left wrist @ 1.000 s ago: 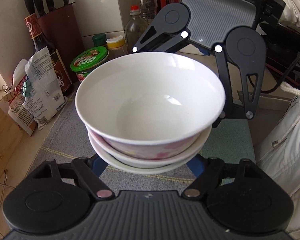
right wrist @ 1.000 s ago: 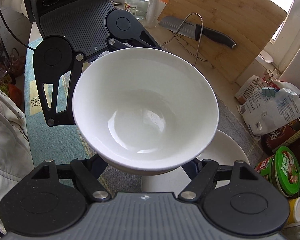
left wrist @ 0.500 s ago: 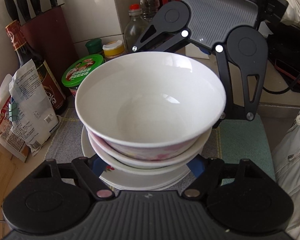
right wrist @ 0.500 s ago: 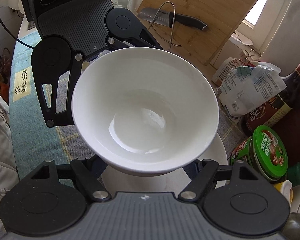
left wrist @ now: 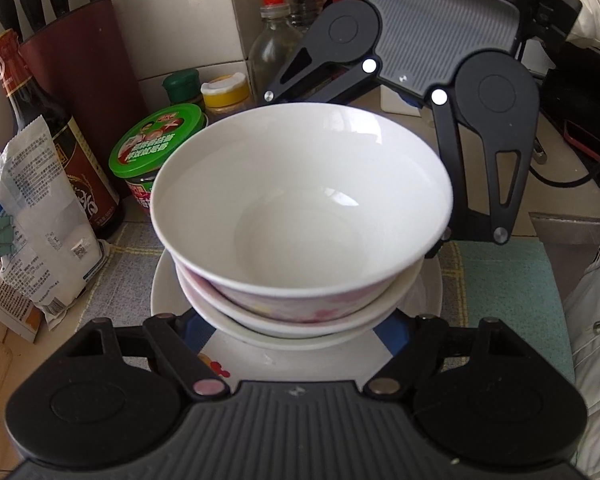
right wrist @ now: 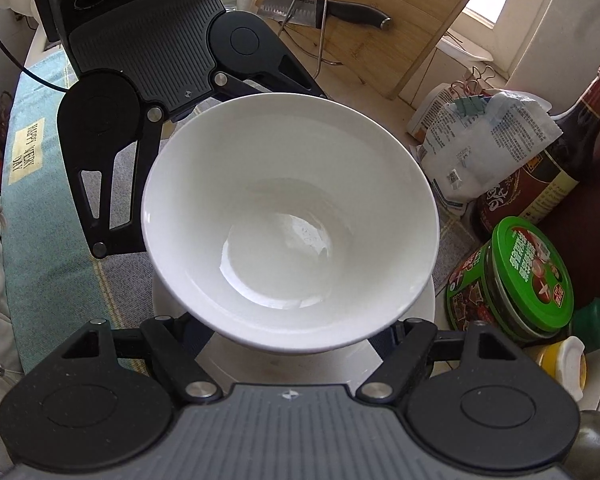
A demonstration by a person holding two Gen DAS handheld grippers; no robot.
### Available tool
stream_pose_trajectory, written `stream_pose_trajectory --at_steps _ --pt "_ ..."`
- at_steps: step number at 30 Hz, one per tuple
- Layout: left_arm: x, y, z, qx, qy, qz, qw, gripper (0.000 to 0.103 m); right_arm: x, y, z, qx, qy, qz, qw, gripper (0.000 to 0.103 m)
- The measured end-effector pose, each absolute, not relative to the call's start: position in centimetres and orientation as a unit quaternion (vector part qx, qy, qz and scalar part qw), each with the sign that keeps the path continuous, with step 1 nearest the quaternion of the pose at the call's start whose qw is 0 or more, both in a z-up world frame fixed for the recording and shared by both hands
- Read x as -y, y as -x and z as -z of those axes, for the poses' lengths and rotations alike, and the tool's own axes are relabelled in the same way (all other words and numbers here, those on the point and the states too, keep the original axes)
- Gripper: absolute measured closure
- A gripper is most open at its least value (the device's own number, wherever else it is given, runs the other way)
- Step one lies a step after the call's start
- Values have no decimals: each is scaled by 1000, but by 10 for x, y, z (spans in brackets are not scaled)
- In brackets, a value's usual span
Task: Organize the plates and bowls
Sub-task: 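Lower the bowl stack onto the flower-print plates with both tools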
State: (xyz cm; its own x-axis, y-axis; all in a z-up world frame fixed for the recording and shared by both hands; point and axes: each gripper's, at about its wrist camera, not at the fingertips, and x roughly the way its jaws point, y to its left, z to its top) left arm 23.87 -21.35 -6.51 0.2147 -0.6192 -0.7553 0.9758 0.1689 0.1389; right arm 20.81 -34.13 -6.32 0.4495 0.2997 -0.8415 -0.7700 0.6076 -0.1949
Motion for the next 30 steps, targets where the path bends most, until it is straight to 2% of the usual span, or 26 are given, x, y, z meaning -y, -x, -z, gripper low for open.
stream_pose_trajectory --at_steps 26,30 --pt "220 -250 81 -301 -296 565 709 21 344 -216 75 -420 292 -327 794 21" --pt "220 -249 81 -301 -296 561 712 20 345 -215 74 -418 287 -329 796 17"
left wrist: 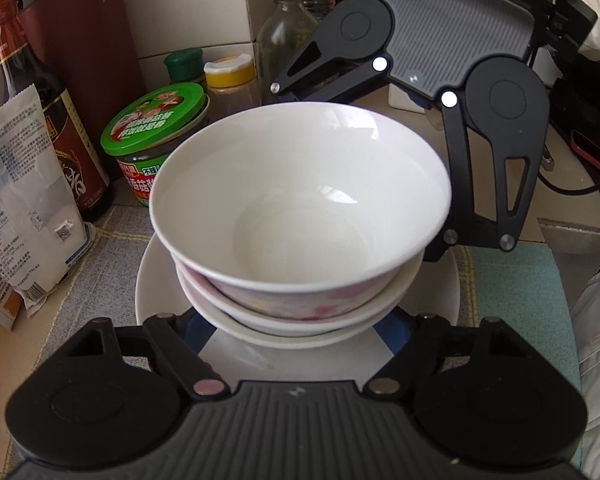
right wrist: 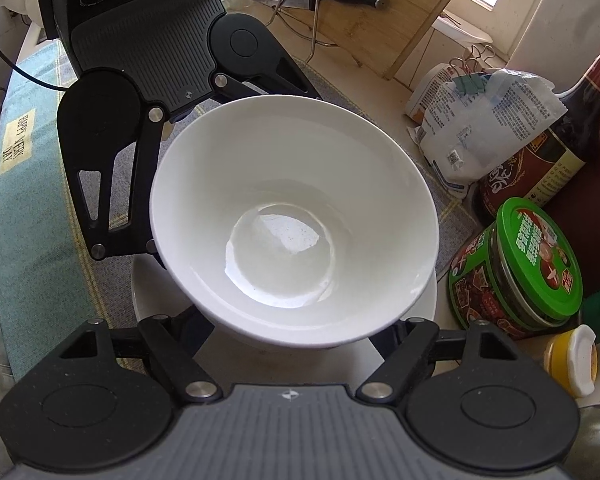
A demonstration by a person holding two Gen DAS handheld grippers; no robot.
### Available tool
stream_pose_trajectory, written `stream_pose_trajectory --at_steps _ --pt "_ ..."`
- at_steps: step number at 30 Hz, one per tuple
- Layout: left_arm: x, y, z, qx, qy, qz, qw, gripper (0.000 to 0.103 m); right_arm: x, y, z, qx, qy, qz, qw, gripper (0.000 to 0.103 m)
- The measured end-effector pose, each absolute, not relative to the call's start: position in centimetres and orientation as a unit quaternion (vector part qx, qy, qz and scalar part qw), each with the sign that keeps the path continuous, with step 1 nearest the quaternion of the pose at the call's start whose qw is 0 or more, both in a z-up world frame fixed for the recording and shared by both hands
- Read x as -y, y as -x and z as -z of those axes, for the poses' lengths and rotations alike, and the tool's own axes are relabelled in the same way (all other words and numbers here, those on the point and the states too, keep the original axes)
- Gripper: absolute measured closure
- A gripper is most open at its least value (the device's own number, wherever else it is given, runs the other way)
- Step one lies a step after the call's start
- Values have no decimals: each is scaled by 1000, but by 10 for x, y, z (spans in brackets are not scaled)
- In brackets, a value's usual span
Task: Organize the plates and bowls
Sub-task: 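Lower the bowl stack onto the flower-print plates with both tools, then open both tools and pull them back from the stack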
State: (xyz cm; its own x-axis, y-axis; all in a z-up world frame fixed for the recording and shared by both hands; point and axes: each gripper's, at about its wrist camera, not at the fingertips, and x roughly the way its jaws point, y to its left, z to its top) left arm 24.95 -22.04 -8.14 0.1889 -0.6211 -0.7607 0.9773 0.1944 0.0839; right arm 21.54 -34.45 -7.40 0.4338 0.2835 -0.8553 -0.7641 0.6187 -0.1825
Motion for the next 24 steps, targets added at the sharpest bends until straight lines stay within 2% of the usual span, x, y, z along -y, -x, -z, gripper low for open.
stream_pose_trajectory --at_steps 1,3,4,16,24 --pt "220 -248 81 -299 -297 559 714 19 345 -216 74 -421 282 -330 797 14" --pt "218 -245 80 -289 -300 555 720 10 344 -215 74 -416 282 -330 799 6" --pt "217 -244 80 -287 -297 555 722 9 344 -213 73 -409 287 -328 802 0" --pt "178 -220 68 -294 -243 501 777 6 347 -202 59 -394 284 -313 816 0" --pt "148 -199 49 -263 -179 446 836 2 344 -188 54 -394 279 -284 828 0"
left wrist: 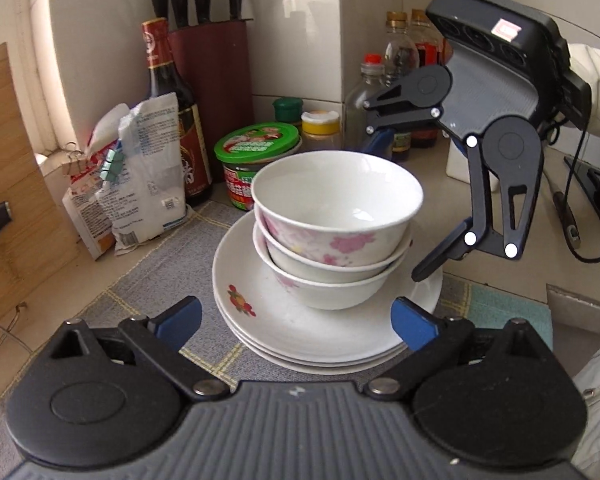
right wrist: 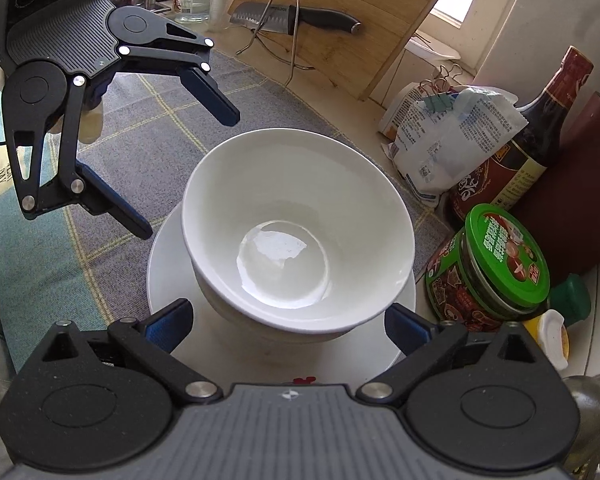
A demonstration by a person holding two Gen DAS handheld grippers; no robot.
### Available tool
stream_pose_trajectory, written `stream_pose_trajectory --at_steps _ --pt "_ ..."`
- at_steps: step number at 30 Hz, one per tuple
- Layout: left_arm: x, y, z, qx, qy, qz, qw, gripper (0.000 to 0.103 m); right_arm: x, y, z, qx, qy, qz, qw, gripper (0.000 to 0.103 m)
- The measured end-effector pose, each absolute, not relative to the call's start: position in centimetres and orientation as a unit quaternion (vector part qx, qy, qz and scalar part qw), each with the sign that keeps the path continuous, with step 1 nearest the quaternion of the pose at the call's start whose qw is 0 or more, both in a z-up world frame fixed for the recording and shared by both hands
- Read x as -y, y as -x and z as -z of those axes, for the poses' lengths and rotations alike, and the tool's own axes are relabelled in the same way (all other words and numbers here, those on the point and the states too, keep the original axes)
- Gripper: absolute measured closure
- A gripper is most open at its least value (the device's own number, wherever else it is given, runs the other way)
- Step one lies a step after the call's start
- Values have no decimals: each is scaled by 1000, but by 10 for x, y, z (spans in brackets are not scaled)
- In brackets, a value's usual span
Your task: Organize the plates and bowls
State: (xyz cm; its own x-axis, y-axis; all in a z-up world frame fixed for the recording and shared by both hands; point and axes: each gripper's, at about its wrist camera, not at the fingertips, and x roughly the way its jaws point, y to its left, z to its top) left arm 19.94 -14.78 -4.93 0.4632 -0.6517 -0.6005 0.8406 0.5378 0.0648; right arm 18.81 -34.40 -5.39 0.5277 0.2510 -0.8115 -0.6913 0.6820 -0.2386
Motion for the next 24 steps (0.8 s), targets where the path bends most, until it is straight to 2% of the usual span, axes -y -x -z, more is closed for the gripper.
stream_pose_trajectory --at_steps 7,13,20,24 --pt "118 -183 34 -224 -128 412 874 1 327 -167 40 -396 281 -214 848 0" --pt "95 -158 28 -185 -126 409 885 1 298 -142 34 -408 248 -121 871 0" --pt "73 -136 20 -168 -113 362 910 1 265 -111 28 -420 129 -16 898 0" --pt "64 -129 15 -196 -114 331 916 1 250 -90 25 -413 46 58 908 0"
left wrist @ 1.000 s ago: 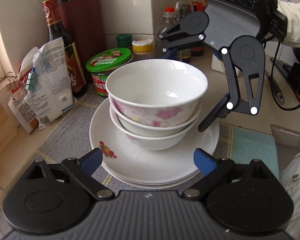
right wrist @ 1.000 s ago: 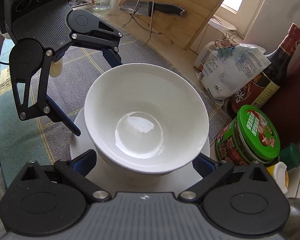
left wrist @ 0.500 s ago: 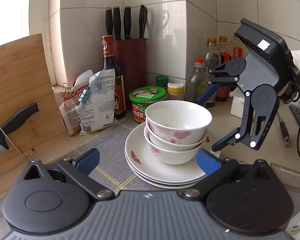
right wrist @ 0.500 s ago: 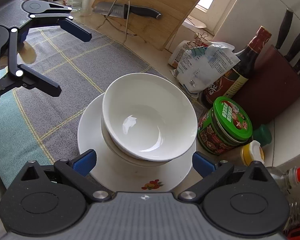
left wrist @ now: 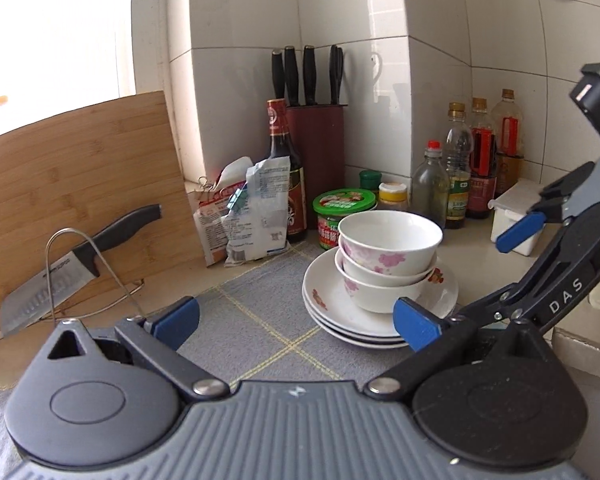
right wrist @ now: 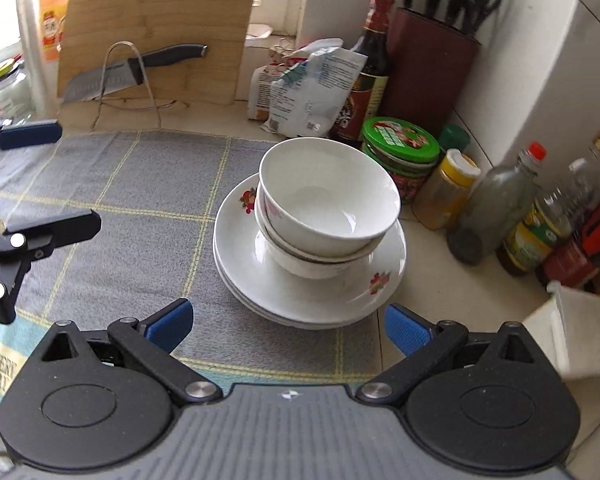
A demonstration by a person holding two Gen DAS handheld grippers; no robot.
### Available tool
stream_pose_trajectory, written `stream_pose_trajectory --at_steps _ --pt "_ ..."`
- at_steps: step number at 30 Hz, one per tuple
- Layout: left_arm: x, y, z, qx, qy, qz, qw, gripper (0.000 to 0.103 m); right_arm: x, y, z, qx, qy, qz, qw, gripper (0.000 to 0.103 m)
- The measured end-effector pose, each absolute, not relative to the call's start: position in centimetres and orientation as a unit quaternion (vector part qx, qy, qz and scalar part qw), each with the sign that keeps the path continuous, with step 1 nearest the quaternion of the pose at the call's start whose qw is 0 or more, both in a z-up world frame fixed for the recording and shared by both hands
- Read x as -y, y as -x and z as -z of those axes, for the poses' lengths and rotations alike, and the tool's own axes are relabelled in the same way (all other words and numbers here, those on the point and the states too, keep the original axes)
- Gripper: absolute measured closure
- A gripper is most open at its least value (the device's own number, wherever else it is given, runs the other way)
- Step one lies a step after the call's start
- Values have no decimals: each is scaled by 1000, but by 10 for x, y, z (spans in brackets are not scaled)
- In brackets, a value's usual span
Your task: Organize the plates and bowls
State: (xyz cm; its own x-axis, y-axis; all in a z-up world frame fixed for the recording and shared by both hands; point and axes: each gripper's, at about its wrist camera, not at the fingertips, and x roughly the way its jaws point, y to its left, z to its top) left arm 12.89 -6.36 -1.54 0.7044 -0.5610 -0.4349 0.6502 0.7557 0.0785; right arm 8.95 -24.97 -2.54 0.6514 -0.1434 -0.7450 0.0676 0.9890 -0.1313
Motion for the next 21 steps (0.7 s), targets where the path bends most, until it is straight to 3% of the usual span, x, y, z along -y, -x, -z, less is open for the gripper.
stream_pose_trajectory --at_steps 6,21 --pt "59 -121 9 -258 -114 327 902 1 228 -61 29 -404 -36 151 902 0" --pt "48 -108 -17 -277 -119 296 906 1 204 -29 8 -354 -85 210 907 0"
